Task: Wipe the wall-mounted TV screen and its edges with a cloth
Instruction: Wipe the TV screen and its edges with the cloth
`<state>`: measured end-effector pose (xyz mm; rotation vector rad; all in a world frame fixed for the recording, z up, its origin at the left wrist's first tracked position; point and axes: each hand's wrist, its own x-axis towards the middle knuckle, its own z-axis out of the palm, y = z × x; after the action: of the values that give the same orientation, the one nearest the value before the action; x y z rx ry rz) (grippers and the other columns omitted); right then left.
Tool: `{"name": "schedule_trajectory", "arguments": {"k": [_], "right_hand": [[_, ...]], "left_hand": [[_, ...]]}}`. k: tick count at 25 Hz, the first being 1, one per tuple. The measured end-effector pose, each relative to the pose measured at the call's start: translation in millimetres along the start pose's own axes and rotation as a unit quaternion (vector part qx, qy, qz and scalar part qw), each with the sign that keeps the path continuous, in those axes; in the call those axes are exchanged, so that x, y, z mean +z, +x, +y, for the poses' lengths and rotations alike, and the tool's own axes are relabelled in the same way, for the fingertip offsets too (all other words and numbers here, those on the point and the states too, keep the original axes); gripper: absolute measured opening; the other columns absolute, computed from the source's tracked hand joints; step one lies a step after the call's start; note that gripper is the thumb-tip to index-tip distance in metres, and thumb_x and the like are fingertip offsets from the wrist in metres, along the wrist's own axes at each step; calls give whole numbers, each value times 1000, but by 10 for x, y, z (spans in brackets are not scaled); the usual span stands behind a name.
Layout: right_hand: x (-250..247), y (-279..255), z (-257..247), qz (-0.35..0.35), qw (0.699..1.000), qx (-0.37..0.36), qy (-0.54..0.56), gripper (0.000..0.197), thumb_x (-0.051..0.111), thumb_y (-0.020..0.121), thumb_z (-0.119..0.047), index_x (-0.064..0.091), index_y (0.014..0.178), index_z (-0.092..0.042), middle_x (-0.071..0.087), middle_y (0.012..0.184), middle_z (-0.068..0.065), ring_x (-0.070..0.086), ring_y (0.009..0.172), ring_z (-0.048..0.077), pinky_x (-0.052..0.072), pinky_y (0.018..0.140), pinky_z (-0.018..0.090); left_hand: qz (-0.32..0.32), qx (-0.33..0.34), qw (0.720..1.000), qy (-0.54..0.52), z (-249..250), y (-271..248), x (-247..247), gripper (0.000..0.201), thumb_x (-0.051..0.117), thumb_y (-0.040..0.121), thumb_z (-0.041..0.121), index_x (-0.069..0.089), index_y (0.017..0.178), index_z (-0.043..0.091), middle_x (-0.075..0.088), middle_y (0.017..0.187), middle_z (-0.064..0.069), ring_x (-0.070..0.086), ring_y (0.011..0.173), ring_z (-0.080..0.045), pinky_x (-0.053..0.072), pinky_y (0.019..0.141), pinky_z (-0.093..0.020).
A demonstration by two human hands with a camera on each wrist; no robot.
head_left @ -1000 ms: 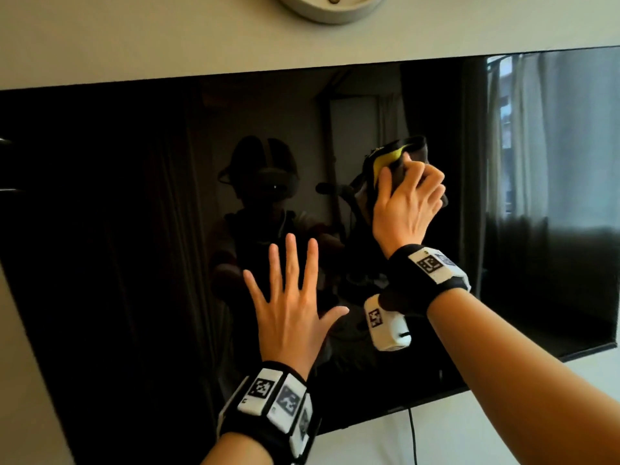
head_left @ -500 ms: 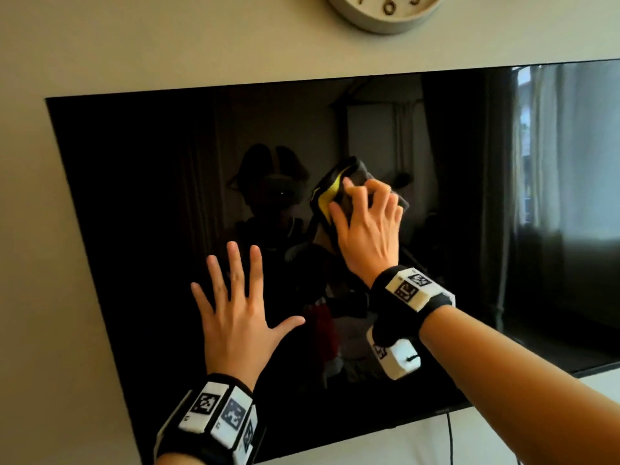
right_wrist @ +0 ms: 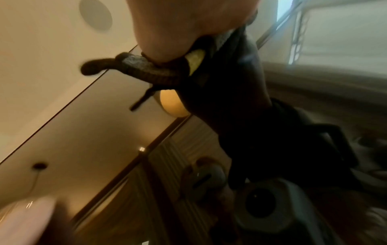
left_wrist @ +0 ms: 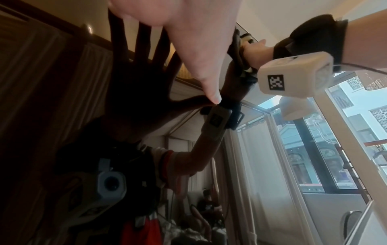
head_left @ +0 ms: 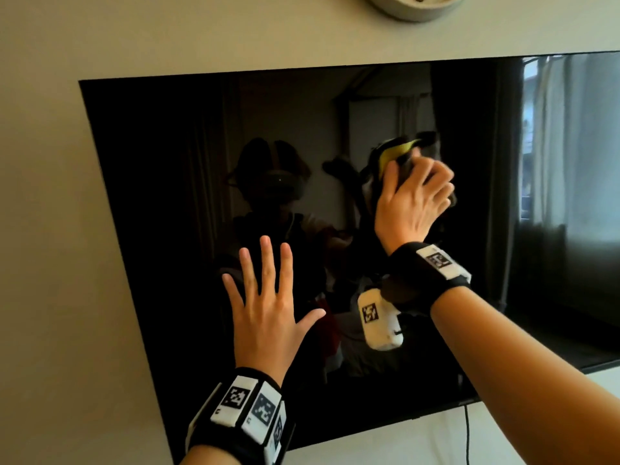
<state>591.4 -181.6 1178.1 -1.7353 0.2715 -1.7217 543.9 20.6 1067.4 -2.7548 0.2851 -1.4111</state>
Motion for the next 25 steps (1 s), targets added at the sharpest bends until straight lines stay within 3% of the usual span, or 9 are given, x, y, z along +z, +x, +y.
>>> {"name": "schedule_trajectory", "arguments": {"k": [3, 7, 11, 12, 15, 16, 19, 23, 25], "right_hand": [[47, -276, 13, -45, 985, -168, -22, 39, 49, 91, -44, 50, 120, -18, 45, 117, 14, 39, 101, 30, 28, 85, 39], [60, -161, -194, -9, 1000, 5, 3, 42, 44, 93, -45, 48, 122, -15, 42, 122, 14, 40, 105, 33, 30, 90, 43], [202, -710, -454, -82, 971, -225, -3, 40, 49, 91, -46, 50, 122, -21, 46, 118, 12, 39, 102, 29, 29, 85, 38], [201, -628, -480, -72, 976, -207, -3, 39, 50, 91, -46, 50, 121, -21, 46, 118, 12, 41, 102, 29, 29, 85, 38], [255, -535, -698, -26, 999, -33, 21, 40, 47, 92, -46, 50, 122, -19, 44, 121, 11, 40, 104, 29, 27, 87, 37], [293, -673, -783, -35, 998, -56, 17, 41, 47, 91, -46, 50, 122, -19, 44, 121, 12, 38, 103, 29, 26, 86, 37], [391, -965, -831, -68, 969, -238, 4, 38, 52, 90, -44, 51, 120, -20, 48, 115, 13, 39, 98, 29, 28, 82, 38], [412, -813, -1037, -25, 997, -69, 22, 39, 47, 91, -45, 50, 119, -18, 46, 119, 12, 40, 102, 29, 30, 84, 38], [469, -1102, -1116, -58, 982, -182, 12, 39, 49, 91, -45, 50, 120, -19, 47, 118, 13, 36, 100, 28, 27, 82, 37]], "left_hand": [[20, 14, 999, -26, -108, -22, -31, 109, 55, 72, 74, 20, 154, 12, 14, 160, -21, 20, 144, -44, 34, 106, -64], [37, -12, 999, -26, -418, -199, -65, 120, 55, 68, 79, 12, 154, 7, 7, 160, -23, 10, 146, -44, 23, 113, -60], [1, -63, 998, -20, -694, -384, 34, 126, 56, 64, 81, 6, 155, 9, 0, 160, -25, 5, 145, -46, 20, 113, -60], [-3, -64, 998, -26, -756, -424, 68, 124, 52, 66, 83, 4, 155, 10, -2, 160, -24, 4, 145, -45, 21, 113, -60], [-7, -42, 999, -18, -879, -494, 137, 115, 39, 74, 84, 5, 155, 11, -1, 160, -24, 5, 147, -41, 22, 113, -58], [-7, -36, 999, -14, -902, -501, 145, 113, 41, 75, 83, 8, 155, 10, 2, 160, -24, 7, 147, -42, 24, 113, -58], [0, -34, 999, -17, -917, -509, 155, 115, 53, 71, 78, 16, 154, 8, 9, 159, -25, 13, 146, -43, 29, 111, -60], [-3, -33, 999, -31, -925, -510, 176, 114, 55, 71, 76, 15, 154, 9, 8, 160, -25, 11, 146, -42, 25, 113, -59], [-9, -35, 999, -30, -938, -507, 184, 113, 54, 70, 75, 18, 154, 9, 13, 159, -25, 14, 146, -43, 30, 111, -60]]}}
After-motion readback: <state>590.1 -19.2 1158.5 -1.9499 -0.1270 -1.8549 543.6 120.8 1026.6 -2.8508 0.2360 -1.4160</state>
